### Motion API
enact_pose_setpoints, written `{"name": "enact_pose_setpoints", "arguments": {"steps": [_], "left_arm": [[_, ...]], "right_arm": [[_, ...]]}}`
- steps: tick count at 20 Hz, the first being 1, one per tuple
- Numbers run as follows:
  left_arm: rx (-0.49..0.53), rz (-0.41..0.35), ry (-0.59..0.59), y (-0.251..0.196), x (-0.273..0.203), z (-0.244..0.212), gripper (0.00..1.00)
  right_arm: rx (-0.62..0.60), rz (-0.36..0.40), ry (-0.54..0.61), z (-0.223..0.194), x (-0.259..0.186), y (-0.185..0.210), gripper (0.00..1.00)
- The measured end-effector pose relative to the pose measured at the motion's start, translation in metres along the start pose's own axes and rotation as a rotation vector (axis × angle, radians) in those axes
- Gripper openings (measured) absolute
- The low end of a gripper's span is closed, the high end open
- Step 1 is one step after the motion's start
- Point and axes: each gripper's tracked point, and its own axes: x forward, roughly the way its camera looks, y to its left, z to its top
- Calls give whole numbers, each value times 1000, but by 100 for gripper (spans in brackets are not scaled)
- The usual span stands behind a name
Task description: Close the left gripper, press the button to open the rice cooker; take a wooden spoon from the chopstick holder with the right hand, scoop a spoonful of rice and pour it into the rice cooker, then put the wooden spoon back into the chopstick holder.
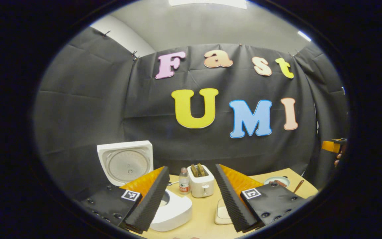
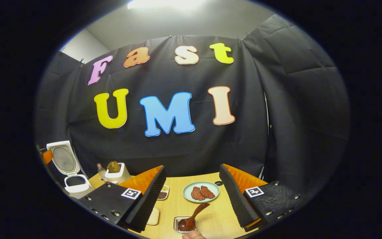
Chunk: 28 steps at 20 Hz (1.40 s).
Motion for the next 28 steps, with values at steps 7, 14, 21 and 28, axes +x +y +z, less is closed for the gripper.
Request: {"name": "enact_pose_setpoints", "arguments": {"steps": [7, 14, 21, 28], "left_arm": [[2, 78, 10, 37, 52, 20, 96], [-34, 319, 29, 100, 93, 18, 100], [-61, 526, 26, 164, 142, 37, 100], [-38, 643, 46, 219, 187, 41, 97]], "right_arm": [[-16, 1, -24, 15, 8, 23, 98], [-27, 15, -4, 13, 28, 34, 94], [-35, 20, 9, 14, 47, 38, 99], [-26, 5, 25, 11, 59, 27, 99]]}}
